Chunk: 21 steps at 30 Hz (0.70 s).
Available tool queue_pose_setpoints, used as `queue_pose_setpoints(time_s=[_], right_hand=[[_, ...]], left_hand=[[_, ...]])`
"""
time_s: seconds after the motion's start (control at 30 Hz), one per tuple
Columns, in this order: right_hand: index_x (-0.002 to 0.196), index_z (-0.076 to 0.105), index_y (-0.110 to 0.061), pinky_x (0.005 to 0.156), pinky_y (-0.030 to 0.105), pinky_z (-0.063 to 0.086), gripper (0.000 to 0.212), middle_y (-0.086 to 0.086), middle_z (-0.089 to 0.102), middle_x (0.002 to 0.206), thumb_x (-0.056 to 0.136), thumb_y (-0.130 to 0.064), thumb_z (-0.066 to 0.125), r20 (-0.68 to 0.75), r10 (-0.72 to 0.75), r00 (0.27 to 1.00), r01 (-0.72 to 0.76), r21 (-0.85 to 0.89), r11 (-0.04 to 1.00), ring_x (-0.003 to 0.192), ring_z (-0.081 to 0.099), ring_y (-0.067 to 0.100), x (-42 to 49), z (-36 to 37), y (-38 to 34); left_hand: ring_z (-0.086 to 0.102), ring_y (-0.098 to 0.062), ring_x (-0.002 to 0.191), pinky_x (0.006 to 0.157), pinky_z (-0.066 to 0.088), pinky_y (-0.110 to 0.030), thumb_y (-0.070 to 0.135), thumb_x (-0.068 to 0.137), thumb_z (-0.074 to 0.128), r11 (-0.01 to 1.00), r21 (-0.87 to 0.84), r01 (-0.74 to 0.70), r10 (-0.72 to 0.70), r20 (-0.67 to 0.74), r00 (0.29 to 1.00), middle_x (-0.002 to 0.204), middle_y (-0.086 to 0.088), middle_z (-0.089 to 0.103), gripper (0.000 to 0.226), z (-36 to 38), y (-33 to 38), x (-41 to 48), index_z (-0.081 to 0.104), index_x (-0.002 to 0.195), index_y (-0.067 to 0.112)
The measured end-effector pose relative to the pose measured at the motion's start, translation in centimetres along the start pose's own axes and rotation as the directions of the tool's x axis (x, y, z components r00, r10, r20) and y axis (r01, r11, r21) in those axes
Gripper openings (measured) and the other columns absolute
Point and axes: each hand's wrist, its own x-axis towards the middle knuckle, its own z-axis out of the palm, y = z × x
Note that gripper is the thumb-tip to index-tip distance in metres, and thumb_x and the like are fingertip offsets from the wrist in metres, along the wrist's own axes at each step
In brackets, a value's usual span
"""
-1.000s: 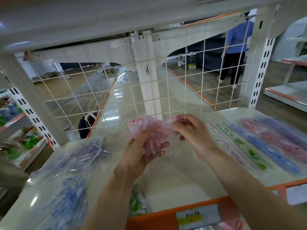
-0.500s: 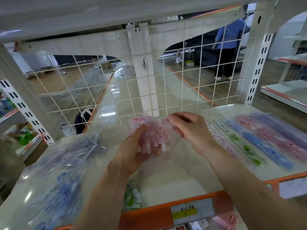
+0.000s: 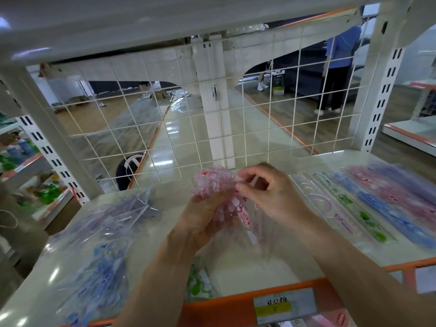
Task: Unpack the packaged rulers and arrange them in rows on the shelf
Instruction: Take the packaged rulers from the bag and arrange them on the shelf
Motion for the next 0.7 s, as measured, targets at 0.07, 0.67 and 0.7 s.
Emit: queue_pose_setpoints(time_s=[0.07,0.67,0.7], right_hand=[[0.104,0.064,-0.017,0.064,0.012,0.044,0.029,0.000,0.056,0.094,0.078,-0.010,0.076,-0.056,0.001,0.998,0.003,0.068,0.998,0.063,0.053,0.002,0.0,0.1,-0.2],[0.104,0.068,-0.019,0.073,0.021,0.044,0.026,-0.008,0.060,0.092,0.081,-0.031,0.070,0.124,0.006,0.992,0.057,-0.500,0.864,0.081,0.057,0.009,-0.3,-0.1,-0.1],[0.105,0.067,-0.018,0.078,0.027,0.046,0.027,-0.006,0.061,0.096,0.083,-0.032,0.067,0.145,0.015,0.989,0.066,-0.543,0.837,0.086,0.057,0.011,-0.2,-0.1,-0.3]], left_hand=[[0.065,-0.027,0.076,0.064,0.058,-0.038,0.011,0.079,0.070,0.995,-0.027,-0.093,0.090,-0.075,0.993,0.097,-0.022,0.067,0.020,-0.2,0.1,0.3,0.070,0.096,0.003],[0.068,-0.021,0.061,0.059,0.060,-0.032,0.005,0.086,0.067,0.949,-0.190,-0.253,0.163,-0.390,0.906,0.071,-0.012,0.068,0.012,-0.6,0.9,0.5,0.067,0.073,0.007],[0.069,-0.021,0.061,0.059,0.060,-0.033,0.005,0.086,0.066,0.952,-0.175,-0.251,0.167,-0.388,0.907,0.073,-0.012,0.069,0.007,-0.6,0.9,0.5,0.066,0.079,0.007]])
